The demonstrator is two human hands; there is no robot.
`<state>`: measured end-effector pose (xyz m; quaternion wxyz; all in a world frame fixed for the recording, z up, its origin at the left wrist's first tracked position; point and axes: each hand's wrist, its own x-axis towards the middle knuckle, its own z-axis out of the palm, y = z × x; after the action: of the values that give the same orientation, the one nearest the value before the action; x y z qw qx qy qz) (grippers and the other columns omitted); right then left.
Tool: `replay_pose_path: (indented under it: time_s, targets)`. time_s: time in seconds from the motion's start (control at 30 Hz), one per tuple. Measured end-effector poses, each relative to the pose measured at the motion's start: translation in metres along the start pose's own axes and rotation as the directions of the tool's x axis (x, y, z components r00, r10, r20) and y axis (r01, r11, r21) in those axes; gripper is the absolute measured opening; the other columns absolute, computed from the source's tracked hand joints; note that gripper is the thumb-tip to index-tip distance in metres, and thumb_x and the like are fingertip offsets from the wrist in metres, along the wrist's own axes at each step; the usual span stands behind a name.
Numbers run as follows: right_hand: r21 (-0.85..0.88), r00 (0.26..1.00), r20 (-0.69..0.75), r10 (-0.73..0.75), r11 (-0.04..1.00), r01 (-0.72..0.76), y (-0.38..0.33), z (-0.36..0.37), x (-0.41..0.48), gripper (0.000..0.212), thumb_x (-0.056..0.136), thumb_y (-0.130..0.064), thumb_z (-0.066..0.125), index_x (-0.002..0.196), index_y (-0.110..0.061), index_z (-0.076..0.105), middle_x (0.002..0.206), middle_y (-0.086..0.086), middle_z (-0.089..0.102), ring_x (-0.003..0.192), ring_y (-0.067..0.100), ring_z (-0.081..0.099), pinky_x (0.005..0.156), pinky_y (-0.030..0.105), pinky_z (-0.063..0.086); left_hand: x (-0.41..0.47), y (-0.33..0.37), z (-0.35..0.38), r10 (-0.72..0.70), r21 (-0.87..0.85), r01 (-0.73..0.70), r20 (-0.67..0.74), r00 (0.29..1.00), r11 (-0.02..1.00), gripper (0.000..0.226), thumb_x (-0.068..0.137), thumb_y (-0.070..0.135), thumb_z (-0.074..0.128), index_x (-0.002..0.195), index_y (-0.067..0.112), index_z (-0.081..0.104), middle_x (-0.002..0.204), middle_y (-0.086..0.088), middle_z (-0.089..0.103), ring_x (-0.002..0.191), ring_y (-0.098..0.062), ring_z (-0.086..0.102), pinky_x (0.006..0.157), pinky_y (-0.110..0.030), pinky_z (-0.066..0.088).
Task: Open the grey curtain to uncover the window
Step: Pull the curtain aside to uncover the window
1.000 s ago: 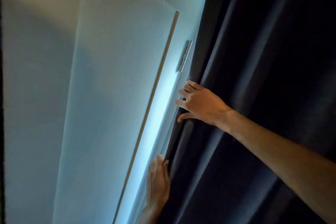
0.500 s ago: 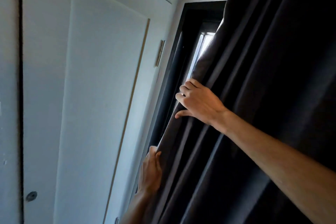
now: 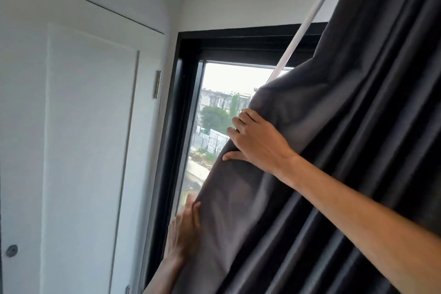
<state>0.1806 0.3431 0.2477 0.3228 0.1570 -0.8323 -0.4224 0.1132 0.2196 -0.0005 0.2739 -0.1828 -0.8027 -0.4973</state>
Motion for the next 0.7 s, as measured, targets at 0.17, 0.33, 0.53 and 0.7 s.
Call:
replay_pose_path:
  time_s: [0.17,0.33,0.53,0.7]
  targets:
    - [-0.014,0.999,0.049,0.018,1.000,-0.018,0.023,-0.023,-0.061,0.062,0.089,-0.064,0.042,0.101,-0.008,0.064,0.103,0.012,0.064,0.105,0.030,0.053,0.110,0.041,0.027,-0.032,0.038,0.016,0.085,0.006,-0.085,-0.005,0.996,0.996,0.026,0.095,0.043,0.027,0.110,0.029,0.043,0.082,-0.018,0.071,0.075,-0.042,0.068,0.056,-0.043,0.051]
    - [-0.025,0.988,0.141,0.070,0.997,-0.067,0.064,-0.041,-0.131,0.057,0.091,-0.059,0.041,0.102,-0.007,0.062,0.105,0.013,0.060,0.107,0.031,0.050,0.113,0.043,0.026,-0.056,0.093,0.049,0.124,-0.055,-0.121,0.060,0.990,0.991,0.014,0.100,0.032,0.036,0.109,0.030,0.046,0.081,-0.014,0.074,0.079,-0.043,0.068,0.056,-0.041,0.047]
    - [-0.085,0.967,0.194,0.163,0.985,-0.149,0.099,-0.063,-0.208,0.056,0.092,-0.058,0.039,0.102,-0.007,0.060,0.102,0.013,0.060,0.106,0.032,0.050,0.115,0.043,0.024,-0.085,0.158,0.075,0.179,-0.120,-0.160,0.169,0.969,0.980,0.015,0.100,0.036,0.034,0.102,0.029,0.046,0.071,-0.005,0.068,0.071,-0.037,0.067,0.054,-0.037,0.040]
    - [-0.170,0.940,0.246,0.237,0.965,-0.199,0.131,-0.079,-0.273,0.058,0.094,-0.058,0.033,0.105,-0.007,0.059,0.107,0.014,0.062,0.107,0.032,0.050,0.114,0.043,0.024,-0.108,0.217,0.098,0.252,-0.185,-0.212,0.225,0.941,0.960,0.020,0.101,0.035,0.033,0.089,0.022,0.042,0.067,0.002,0.056,0.069,-0.036,0.063,0.053,-0.038,0.041]
